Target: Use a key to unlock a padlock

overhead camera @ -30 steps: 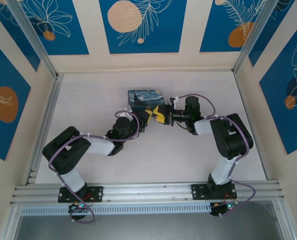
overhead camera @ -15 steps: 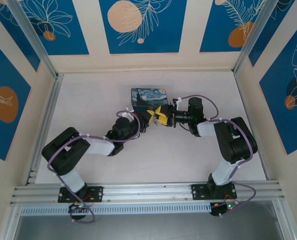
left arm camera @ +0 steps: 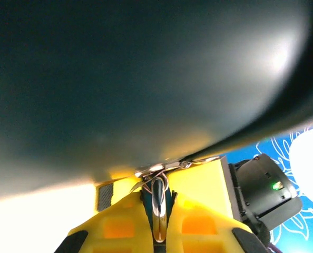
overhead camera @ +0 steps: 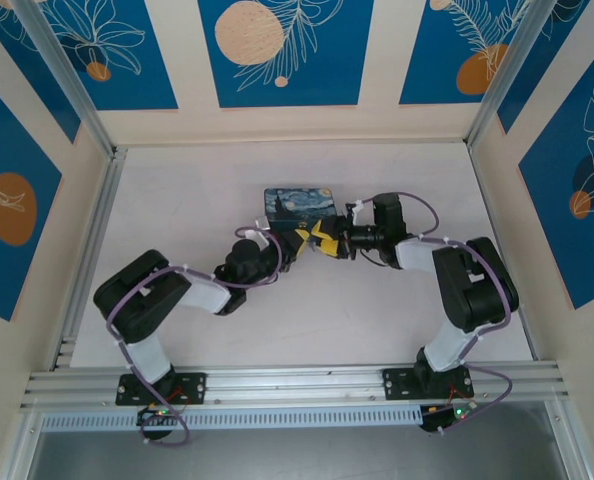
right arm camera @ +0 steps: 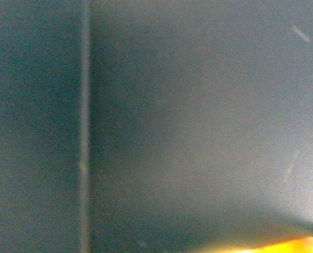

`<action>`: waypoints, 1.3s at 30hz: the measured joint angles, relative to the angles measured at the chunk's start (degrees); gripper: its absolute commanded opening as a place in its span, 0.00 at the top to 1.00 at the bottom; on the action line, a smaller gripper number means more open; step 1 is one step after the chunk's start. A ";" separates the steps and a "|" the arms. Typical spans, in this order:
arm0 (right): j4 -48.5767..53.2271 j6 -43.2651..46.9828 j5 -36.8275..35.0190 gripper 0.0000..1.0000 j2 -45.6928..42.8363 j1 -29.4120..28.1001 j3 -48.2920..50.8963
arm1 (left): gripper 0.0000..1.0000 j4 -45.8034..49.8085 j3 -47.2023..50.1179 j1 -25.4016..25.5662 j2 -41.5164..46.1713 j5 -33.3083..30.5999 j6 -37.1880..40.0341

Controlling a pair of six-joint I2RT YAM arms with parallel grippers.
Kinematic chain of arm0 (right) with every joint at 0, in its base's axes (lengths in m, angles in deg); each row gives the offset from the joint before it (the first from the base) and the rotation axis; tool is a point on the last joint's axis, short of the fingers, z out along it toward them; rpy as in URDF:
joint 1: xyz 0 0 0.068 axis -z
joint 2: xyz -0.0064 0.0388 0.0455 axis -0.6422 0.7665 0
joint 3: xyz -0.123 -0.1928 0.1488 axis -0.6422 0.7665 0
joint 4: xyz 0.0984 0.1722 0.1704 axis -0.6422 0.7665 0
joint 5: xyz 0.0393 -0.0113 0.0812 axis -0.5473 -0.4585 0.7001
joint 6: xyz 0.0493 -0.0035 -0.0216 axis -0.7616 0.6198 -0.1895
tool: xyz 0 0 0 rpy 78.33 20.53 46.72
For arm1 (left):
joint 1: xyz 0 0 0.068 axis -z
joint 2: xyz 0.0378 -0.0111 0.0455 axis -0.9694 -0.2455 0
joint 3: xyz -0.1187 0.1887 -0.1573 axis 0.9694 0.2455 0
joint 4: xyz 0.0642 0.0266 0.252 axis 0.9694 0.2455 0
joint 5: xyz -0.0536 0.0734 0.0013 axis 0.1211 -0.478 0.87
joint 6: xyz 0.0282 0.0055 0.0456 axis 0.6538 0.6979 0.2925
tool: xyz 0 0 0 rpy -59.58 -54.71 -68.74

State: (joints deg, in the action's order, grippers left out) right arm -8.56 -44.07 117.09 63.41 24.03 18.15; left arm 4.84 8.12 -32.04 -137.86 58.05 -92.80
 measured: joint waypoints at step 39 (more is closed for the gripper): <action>32.48 21.81 -24.17 0.55 0.90 -3.63 -14.16 | 0.14 -0.79 -14.34 -9.38 -20.33 8.79 6.43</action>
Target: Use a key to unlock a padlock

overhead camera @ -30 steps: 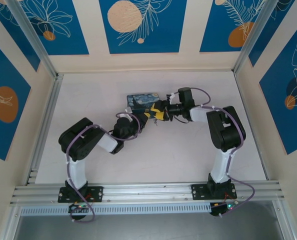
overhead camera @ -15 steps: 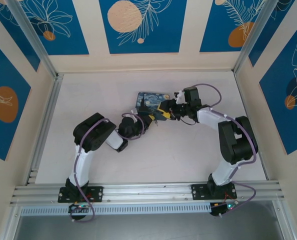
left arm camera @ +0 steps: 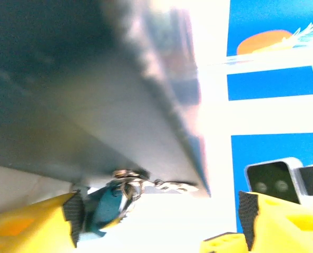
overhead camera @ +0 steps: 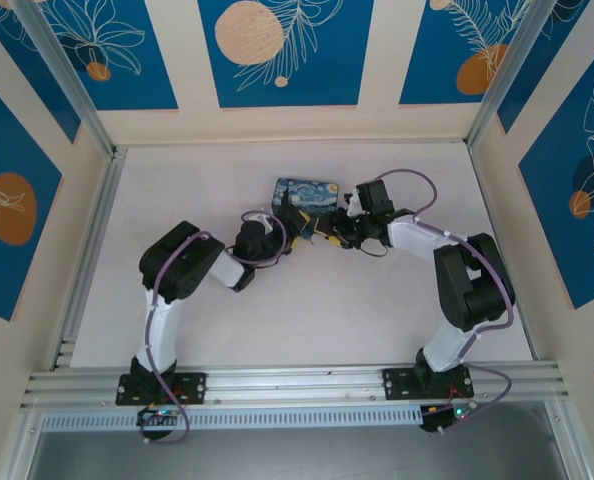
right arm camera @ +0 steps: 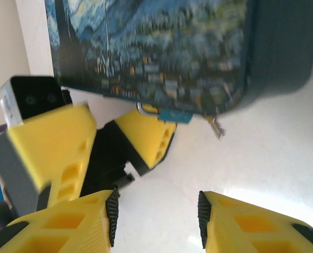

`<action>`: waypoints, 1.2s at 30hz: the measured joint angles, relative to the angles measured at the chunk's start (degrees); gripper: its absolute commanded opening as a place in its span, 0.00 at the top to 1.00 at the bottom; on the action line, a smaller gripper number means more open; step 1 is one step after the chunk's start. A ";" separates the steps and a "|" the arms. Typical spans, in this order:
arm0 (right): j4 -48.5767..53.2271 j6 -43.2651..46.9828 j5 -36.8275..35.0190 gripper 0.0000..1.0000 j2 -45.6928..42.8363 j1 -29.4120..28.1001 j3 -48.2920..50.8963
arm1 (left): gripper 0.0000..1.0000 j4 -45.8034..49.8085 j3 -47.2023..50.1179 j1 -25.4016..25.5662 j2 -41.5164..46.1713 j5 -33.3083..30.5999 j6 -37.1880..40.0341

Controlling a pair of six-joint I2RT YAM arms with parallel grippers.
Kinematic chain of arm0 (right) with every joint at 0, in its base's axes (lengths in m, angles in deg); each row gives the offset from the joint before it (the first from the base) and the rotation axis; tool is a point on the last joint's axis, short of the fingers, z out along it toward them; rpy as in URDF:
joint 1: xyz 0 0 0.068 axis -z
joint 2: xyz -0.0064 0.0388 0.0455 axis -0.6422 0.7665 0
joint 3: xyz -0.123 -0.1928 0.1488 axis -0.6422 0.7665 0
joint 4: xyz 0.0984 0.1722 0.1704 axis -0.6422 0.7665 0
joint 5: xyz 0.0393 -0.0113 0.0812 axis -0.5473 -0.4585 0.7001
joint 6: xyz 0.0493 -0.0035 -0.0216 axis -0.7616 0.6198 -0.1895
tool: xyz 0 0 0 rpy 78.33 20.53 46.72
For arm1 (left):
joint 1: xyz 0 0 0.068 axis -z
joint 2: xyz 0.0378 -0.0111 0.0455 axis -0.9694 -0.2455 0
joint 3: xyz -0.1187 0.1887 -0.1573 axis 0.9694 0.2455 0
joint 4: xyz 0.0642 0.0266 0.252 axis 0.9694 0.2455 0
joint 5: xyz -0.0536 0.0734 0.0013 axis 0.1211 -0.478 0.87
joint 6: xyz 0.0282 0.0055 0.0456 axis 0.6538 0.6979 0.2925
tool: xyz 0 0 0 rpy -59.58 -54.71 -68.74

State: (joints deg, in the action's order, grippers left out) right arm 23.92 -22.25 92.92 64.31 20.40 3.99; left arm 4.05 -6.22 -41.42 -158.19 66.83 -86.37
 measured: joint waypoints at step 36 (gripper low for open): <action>24.52 20.41 -21.29 0.57 29.92 -5.90 -39.82 | 0.00 29.64 9.25 -8.02 33.81 2.49 6.19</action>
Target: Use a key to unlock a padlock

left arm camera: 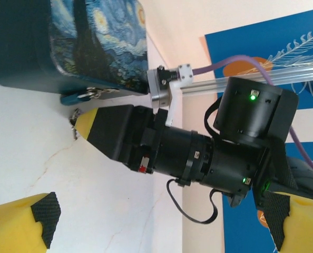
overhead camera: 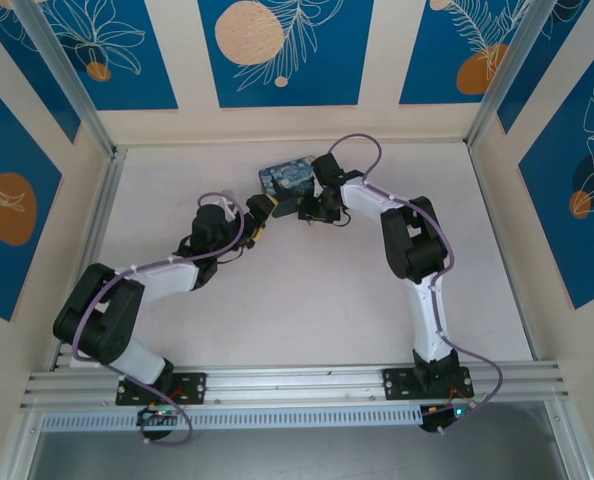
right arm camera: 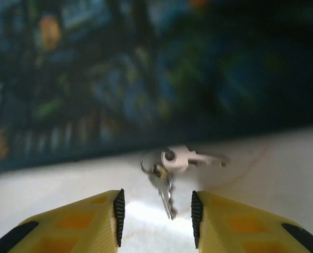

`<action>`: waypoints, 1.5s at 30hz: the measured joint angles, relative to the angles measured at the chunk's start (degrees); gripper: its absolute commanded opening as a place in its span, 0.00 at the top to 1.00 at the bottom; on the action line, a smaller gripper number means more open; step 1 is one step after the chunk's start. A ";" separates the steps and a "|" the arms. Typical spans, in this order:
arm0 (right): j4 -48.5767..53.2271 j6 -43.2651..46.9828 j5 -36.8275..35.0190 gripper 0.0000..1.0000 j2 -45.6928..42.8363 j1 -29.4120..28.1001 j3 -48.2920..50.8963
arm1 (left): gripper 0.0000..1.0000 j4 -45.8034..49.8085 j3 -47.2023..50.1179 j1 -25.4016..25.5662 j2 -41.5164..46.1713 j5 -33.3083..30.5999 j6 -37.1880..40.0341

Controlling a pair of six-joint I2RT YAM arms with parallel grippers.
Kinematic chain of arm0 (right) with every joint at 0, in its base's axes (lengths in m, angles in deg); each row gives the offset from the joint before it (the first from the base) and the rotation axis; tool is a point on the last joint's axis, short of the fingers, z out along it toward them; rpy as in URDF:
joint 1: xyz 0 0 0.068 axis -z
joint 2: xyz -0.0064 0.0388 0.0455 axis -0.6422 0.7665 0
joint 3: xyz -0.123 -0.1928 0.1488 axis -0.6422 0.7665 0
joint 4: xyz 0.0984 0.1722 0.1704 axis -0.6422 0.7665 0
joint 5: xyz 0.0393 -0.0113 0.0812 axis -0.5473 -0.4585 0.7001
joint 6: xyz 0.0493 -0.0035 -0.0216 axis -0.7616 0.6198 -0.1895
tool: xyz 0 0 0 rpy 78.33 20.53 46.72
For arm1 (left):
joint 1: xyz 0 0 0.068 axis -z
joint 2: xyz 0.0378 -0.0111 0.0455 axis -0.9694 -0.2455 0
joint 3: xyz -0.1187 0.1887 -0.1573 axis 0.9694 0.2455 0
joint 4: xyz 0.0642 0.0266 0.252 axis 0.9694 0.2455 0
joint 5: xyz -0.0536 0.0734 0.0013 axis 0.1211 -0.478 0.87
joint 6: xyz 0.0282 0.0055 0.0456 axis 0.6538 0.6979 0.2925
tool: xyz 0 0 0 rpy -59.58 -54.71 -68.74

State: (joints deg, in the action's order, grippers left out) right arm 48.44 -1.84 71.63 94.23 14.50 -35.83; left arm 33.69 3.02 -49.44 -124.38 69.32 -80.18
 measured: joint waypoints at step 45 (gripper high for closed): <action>-32.79 -21.09 37.59 1.00 -46.95 7.98 52.83 | 0.07 -1.03 -0.13 7.48 -4.85 9.77 -10.91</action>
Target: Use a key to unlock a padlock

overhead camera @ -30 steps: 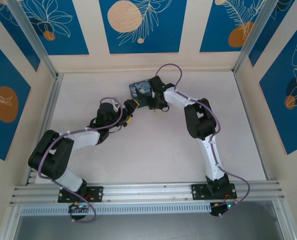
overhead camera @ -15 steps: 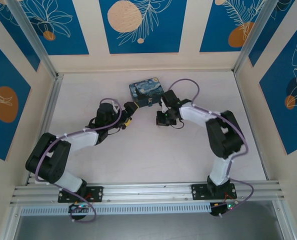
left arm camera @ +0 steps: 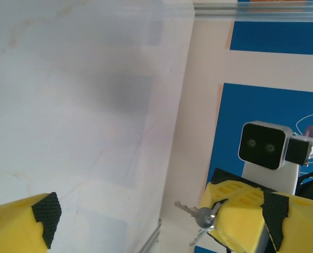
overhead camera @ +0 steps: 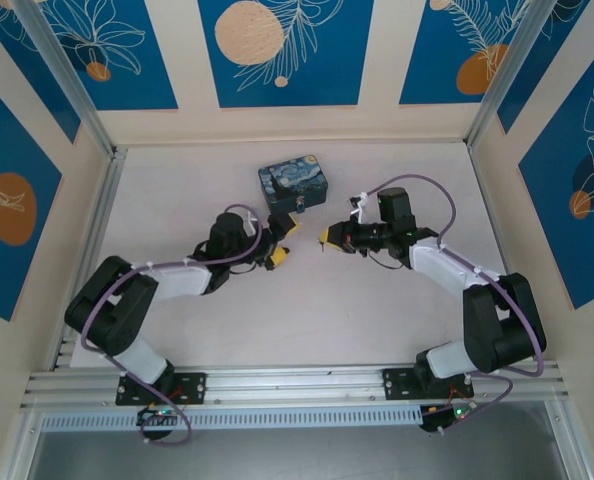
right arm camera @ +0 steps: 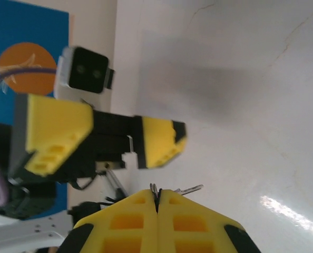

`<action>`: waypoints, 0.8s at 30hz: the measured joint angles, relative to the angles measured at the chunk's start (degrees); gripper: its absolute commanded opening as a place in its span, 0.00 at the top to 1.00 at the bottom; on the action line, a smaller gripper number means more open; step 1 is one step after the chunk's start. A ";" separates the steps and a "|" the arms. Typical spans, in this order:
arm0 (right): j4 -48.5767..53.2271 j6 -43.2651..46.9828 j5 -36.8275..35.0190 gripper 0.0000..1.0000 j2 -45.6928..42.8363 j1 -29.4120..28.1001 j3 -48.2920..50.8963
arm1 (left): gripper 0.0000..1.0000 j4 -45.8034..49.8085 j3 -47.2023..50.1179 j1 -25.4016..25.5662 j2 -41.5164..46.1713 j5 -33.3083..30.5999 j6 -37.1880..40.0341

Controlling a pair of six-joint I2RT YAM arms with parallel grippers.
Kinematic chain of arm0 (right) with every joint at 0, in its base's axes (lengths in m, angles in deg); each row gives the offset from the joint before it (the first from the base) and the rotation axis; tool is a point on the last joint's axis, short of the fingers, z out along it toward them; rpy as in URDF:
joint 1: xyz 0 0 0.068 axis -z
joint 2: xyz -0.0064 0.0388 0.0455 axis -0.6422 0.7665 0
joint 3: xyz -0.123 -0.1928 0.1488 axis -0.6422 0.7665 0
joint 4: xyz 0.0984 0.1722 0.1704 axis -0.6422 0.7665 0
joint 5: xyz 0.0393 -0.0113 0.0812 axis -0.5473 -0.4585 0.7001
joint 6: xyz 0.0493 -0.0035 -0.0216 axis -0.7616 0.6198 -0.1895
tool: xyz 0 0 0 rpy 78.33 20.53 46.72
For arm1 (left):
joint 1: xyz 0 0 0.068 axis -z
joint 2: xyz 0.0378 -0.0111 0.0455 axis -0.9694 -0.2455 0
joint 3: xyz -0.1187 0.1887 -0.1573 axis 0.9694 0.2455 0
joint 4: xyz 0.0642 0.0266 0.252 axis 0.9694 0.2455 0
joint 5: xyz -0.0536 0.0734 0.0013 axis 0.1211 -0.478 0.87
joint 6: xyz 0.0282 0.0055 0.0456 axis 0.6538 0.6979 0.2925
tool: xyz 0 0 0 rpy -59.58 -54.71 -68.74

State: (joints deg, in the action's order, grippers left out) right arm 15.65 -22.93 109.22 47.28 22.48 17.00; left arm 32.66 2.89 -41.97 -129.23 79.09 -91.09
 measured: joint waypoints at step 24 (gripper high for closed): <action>-8.63 -37.22 -22.21 1.00 -1.66 -4.33 4.68 | 0.56 -24.61 -1.62 8.72 -12.09 -10.14 -15.76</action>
State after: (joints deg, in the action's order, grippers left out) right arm 7.02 -60.15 87.01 45.62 18.15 21.67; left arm 8.05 1.27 -33.25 -141.31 68.95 -106.85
